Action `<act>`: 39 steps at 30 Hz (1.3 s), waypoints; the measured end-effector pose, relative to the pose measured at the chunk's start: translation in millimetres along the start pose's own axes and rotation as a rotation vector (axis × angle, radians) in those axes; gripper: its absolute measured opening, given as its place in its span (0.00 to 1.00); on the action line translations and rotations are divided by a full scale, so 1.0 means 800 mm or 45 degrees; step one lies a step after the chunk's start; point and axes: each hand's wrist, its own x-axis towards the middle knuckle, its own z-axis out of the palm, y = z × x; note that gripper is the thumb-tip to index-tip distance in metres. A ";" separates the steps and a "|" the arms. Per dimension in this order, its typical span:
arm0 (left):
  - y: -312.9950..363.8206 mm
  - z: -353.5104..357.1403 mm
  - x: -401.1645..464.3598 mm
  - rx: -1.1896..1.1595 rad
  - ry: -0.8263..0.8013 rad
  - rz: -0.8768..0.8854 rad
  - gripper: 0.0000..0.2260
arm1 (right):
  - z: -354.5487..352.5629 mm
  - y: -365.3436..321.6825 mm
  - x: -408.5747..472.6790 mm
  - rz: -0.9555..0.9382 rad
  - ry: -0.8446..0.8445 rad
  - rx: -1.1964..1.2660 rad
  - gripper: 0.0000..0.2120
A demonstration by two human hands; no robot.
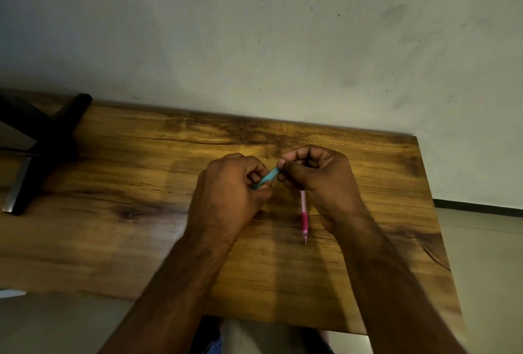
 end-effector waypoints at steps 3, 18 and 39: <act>-0.005 -0.008 -0.001 -0.006 -0.015 -0.040 0.07 | -0.004 0.002 0.005 -0.016 0.063 0.055 0.03; -0.023 -0.021 -0.002 0.000 0.071 0.055 0.08 | 0.024 0.025 0.002 -0.325 -0.190 -1.149 0.05; -0.020 -0.015 0.015 -0.260 -0.047 0.110 0.09 | 0.008 0.011 0.003 0.436 -0.231 0.482 0.08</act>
